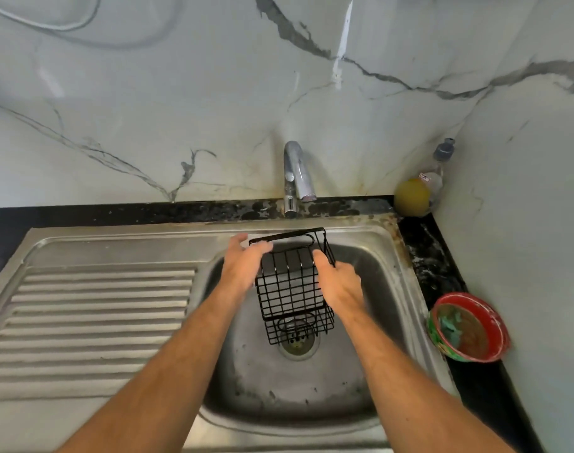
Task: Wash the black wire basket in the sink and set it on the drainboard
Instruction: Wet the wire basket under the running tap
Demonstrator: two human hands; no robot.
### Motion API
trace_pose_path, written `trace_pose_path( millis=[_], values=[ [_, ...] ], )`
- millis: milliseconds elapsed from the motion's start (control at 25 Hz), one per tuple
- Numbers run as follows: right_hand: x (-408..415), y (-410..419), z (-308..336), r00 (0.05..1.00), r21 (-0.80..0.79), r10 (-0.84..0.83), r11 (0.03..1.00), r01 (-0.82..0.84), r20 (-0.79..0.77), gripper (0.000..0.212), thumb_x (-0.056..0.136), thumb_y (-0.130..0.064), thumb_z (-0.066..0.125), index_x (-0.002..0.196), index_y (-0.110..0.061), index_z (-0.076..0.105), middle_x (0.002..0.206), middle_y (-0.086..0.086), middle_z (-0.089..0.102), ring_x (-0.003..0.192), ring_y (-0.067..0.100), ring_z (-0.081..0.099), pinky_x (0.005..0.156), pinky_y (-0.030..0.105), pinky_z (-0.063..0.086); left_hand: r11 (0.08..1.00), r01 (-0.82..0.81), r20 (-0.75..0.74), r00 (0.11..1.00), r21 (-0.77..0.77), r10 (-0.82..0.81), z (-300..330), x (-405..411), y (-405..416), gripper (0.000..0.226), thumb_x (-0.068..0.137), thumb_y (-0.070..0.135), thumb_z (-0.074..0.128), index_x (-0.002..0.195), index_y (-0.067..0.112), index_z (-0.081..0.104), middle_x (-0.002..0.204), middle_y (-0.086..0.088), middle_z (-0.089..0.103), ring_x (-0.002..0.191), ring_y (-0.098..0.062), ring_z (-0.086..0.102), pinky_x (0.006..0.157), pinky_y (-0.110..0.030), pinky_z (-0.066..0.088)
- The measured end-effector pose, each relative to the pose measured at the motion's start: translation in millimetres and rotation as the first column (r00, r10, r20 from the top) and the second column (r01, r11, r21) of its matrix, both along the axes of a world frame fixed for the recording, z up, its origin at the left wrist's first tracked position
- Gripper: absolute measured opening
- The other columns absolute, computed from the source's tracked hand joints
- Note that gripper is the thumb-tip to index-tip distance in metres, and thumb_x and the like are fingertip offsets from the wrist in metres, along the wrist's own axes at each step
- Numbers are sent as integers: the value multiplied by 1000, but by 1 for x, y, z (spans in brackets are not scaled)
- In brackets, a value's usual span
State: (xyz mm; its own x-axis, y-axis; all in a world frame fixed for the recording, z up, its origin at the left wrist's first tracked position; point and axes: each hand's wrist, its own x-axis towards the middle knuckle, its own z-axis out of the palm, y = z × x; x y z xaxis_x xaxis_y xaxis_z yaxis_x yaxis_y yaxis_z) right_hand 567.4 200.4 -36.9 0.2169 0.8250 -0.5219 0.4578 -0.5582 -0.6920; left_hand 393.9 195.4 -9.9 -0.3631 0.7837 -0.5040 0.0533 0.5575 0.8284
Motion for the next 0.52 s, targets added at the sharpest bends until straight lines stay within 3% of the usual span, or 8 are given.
trace_pose_path(
  millis=[80, 200, 280, 360, 440, 520],
  values=[
    [1, 0, -5, 999, 27, 29, 999, -30, 22, 81, 74, -85, 33, 104, -18, 67, 105, 5, 70, 99, 28, 64, 93, 46, 51, 998, 47, -47, 998, -50, -49, 0, 9, 17, 49, 89, 18, 62, 137, 22, 49, 99, 4, 55, 86, -11, 50, 76, -33, 41],
    [4, 1, -9, 998, 46, 60, 997, -62, 27, 76, 81, -80, 32, 111, -18, 62, 108, 4, 69, 102, 27, 63, 94, 46, 50, 997, 46, -69, 996, -67, -51, 2, 19, 34, 47, 88, 14, 59, 134, 19, 49, 92, 6, 53, 80, -5, 46, 68, -28, 37],
    [7, 4, -10, 996, 38, 89, 995, -89, 9, 70, 90, -74, 32, 127, -17, 46, 115, 3, 63, 107, 27, 60, 89, 42, 47, 997, 38, -82, 996, -73, -44, 1, 22, 41, 54, 90, 22, 63, 140, 21, 43, 103, 4, 59, 89, -11, 54, 77, -26, 42],
    [9, 6, -11, 993, 40, 121, 992, -121, 1, 60, 95, -70, 31, 126, -18, 32, 114, 3, 61, 102, 25, 60, 82, 39, 44, 992, 2, -114, 993, -128, -16, -1, 22, 45, 64, 85, 33, 68, 141, 18, 40, 121, -2, 61, 109, -23, 57, 99, -36, 46],
    [12, 6, -12, 980, 25, 200, 979, -200, -5, 55, 93, -72, 29, 117, -23, 28, 105, 4, 64, 93, 21, 61, 80, 40, 47, 979, -41, -137, 990, -200, 13, -3, 18, 49, 58, 70, 36, 66, 122, 12, 56, 116, -6, 66, 108, -29, 58, 100, -43, 49],
    [16, 6, -15, 965, -2, 247, 969, -248, -90, 58, 84, -82, 27, 112, -31, 30, 101, 2, 64, 92, 21, 63, 87, 48, 52, 974, -36, -106, 994, -225, 13, -5, 14, 50, 38, 66, 28, 58, 99, 9, 64, 103, -10, 66, 98, -30, 58, 86, -39, 50]
  ],
)
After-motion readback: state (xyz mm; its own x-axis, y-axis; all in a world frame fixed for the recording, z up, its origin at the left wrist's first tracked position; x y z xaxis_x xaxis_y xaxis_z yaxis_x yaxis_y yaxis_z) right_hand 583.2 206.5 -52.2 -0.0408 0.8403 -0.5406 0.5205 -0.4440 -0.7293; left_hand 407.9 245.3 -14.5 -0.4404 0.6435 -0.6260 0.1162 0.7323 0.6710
